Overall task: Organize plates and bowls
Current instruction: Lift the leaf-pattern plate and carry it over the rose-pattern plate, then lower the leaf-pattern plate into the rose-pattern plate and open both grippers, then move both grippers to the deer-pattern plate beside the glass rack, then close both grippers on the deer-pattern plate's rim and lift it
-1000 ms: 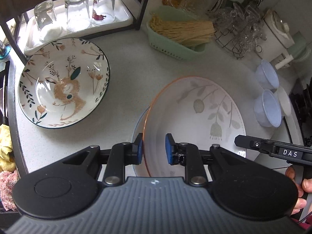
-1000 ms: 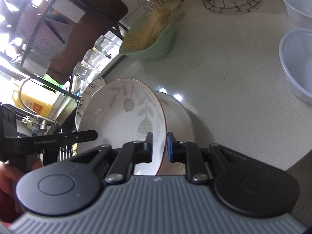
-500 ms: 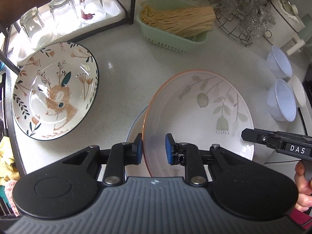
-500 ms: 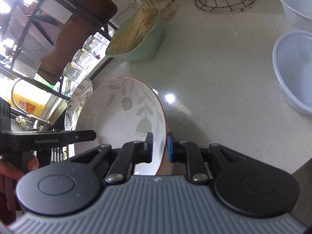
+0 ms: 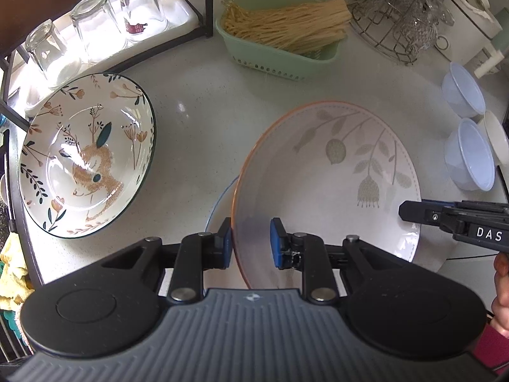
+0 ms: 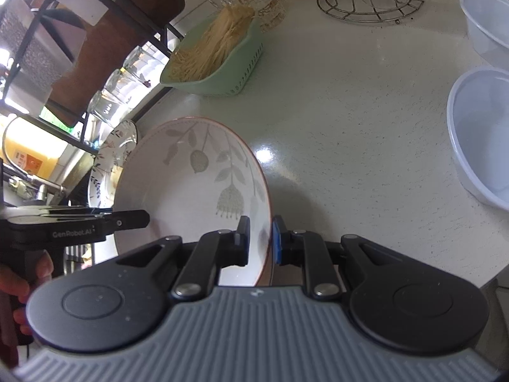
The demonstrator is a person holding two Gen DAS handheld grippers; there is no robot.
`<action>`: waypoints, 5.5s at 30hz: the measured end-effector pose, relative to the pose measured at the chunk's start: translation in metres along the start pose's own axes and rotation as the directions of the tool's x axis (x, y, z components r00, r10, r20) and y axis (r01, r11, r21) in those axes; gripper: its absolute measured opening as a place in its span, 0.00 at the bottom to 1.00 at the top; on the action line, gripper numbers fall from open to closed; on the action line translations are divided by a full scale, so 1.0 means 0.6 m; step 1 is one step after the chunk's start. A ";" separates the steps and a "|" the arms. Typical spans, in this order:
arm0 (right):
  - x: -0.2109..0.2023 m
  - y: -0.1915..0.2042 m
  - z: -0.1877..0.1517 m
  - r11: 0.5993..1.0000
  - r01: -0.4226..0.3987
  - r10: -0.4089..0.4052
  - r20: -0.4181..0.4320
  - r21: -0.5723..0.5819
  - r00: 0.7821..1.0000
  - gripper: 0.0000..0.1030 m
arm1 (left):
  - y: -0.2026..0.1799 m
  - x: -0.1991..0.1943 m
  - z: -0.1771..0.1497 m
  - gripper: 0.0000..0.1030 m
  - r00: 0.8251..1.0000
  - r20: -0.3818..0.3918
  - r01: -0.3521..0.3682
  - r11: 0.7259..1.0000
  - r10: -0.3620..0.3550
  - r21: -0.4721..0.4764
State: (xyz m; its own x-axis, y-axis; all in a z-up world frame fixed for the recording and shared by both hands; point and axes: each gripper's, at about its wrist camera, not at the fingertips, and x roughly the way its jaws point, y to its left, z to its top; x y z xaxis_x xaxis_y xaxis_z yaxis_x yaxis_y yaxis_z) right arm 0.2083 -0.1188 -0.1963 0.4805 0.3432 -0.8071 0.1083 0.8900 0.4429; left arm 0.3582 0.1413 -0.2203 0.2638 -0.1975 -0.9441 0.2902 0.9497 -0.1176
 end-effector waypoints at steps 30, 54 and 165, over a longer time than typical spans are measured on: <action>0.021 0.053 -0.008 0.974 0.111 -0.124 -0.051 -0.199 0.991 0.19 | 0.014 -0.015 -0.061 0.26 0.997 -0.075 -0.001 0.998 -0.004 -0.063; -0.003 0.009 -0.006 0.998 -0.022 0.023 0.021 -0.058 1.000 0.19 | -0.010 -0.043 -0.059 0.26 0.998 0.066 0.025 0.980 -0.012 -0.195; -0.042 0.285 -0.001 0.895 0.063 0.012 0.164 -0.441 0.986 0.19 | 0.198 -0.166 -0.108 0.54 0.952 0.267 -0.032 0.914 0.152 -0.405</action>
State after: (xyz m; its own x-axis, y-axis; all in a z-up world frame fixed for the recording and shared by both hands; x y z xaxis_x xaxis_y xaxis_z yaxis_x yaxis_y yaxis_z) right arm 0.2142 0.0248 -0.1004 0.6180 0.2997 -0.7268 -0.2568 0.9507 0.1737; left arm 0.3065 0.2898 -0.1600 0.5411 -0.1086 -0.8339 -0.1154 0.9726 -0.2016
